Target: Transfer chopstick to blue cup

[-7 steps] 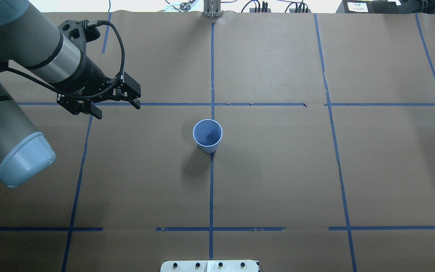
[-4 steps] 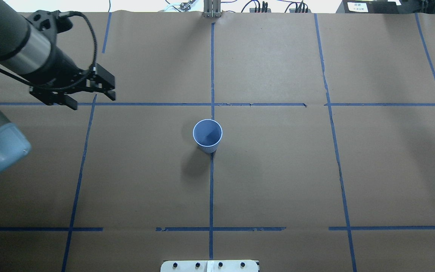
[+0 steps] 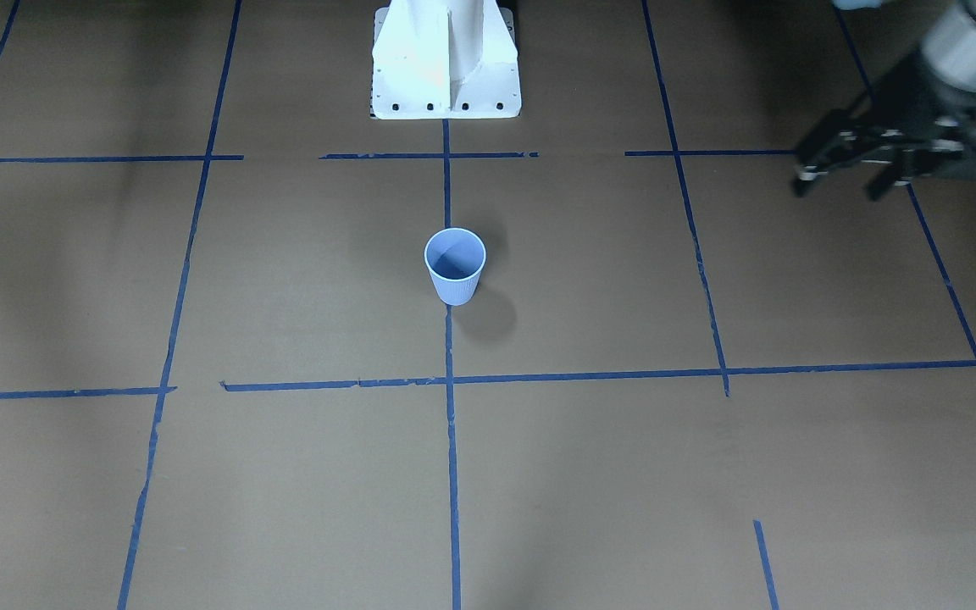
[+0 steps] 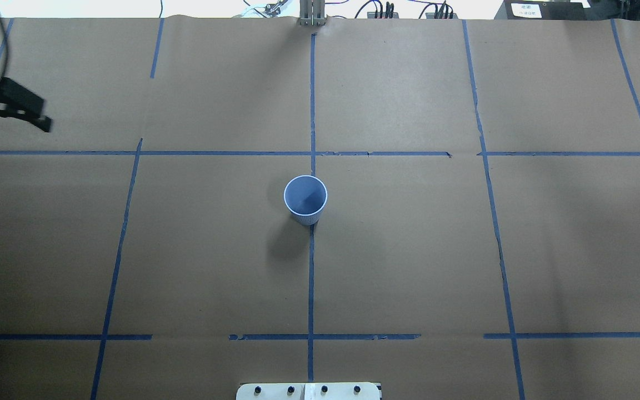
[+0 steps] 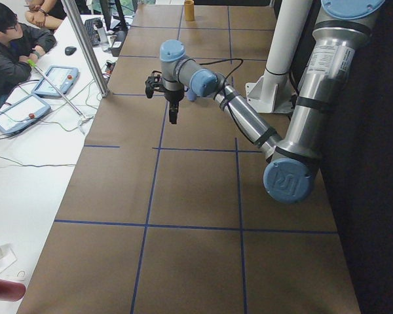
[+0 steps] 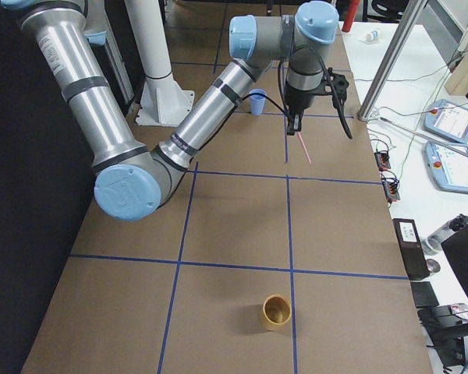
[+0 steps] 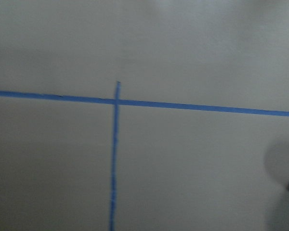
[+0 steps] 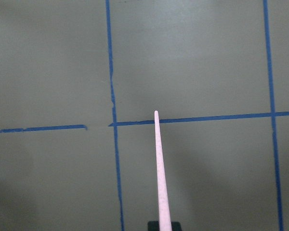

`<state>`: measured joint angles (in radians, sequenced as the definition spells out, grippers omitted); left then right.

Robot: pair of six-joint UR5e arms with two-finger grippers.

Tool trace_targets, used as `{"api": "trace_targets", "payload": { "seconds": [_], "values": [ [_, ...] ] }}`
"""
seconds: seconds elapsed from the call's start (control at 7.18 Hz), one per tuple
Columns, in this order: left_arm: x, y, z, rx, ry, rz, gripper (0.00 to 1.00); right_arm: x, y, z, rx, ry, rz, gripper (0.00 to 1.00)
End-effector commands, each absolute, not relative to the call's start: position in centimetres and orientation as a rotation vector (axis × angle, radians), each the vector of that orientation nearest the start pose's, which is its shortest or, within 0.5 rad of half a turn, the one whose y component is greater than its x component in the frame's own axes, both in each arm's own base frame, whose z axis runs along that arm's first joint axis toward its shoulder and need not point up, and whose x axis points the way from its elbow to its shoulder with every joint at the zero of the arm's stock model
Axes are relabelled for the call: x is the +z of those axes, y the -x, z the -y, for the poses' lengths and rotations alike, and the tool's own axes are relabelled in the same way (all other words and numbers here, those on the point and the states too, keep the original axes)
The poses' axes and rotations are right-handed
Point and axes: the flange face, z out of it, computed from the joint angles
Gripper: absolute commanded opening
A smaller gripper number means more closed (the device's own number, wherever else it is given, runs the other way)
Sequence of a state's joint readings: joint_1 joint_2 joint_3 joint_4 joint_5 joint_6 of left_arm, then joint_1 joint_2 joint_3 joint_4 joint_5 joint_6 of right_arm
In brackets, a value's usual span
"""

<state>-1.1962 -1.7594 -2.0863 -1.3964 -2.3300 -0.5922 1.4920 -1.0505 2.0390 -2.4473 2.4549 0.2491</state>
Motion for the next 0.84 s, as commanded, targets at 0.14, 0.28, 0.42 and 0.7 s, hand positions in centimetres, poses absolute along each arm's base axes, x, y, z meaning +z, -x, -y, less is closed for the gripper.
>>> {"api": "trace_targets", "payload": {
  "seconds": [0.14,0.28,0.42,0.7],
  "values": [
    [43.4,-3.8,47.9,0.103,-0.133,-0.813,1.00,12.0,15.1,50.2,0.217,0.191,0.923,0.00],
    [45.3,-3.0,48.3,0.122,-0.125,-0.804,1.00,8.8,20.8,48.4,0.243,0.194,0.916,0.00],
    [46.1,-2.9,48.5,0.118,-0.116,-0.802,1.00,7.4,25.8,46.4,0.277,0.193,0.926,0.00],
    [46.3,-3.0,48.6,0.119,-0.115,-0.800,1.00,5.1,35.6,41.7,0.264,0.179,0.862,0.00]
  ]
}}
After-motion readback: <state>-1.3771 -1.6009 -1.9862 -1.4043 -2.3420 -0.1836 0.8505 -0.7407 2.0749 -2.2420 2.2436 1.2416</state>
